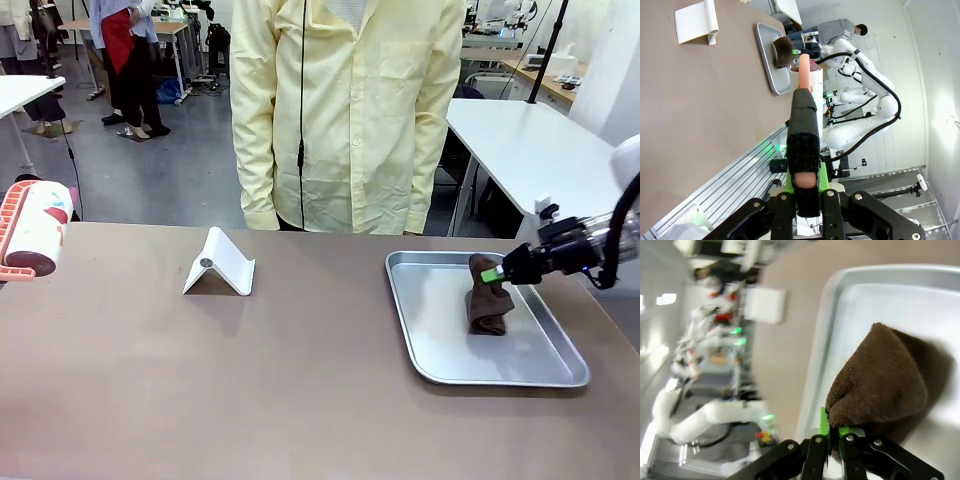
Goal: Clean the surface of the table.
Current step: Clean the area not pointed to by the person.
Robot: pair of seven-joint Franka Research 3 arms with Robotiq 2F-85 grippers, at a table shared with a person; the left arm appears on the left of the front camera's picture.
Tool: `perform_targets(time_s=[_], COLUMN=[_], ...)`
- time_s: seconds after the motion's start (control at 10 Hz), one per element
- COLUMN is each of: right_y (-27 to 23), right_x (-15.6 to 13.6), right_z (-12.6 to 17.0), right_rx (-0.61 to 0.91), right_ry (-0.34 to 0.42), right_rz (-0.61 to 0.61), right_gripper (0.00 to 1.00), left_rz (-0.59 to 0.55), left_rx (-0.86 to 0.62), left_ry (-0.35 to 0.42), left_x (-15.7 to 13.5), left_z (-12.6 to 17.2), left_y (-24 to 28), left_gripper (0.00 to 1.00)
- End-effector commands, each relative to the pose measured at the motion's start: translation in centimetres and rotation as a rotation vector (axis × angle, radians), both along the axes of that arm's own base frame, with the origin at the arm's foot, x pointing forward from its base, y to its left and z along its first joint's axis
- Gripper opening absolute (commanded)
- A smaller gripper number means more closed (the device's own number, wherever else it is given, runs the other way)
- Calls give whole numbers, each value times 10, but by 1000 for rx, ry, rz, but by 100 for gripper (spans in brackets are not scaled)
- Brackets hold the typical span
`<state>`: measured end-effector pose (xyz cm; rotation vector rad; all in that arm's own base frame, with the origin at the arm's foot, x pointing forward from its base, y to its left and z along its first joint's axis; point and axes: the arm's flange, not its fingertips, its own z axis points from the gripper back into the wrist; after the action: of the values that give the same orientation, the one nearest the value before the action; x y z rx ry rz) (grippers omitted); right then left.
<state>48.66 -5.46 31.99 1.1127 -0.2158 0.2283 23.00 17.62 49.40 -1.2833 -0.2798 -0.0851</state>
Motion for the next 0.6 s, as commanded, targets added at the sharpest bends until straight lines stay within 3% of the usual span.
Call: perform_targets(time_s=[0.0, 0.3, 0.4, 0.5], right_y=[-6, -16, -21, -24], right_x=[-33, -95, -116, -137], right_z=[40, 84, 95, 104], right_rx=[296, 512, 522, 518], right_ry=[144, 254, 272, 239], right_rz=[22, 246, 278, 344], right_gripper=[7, 7, 7, 7], left_rz=[-1, -1, -1, -1], left_rx=[-6, -6, -6, -6], left_ry=[-19, -19, -19, -19], left_x=[0, 0, 0, 0], left_z=[2, 2, 2, 2], left_y=[1, 1, 1, 1], left_gripper=[19, 19, 19, 19])
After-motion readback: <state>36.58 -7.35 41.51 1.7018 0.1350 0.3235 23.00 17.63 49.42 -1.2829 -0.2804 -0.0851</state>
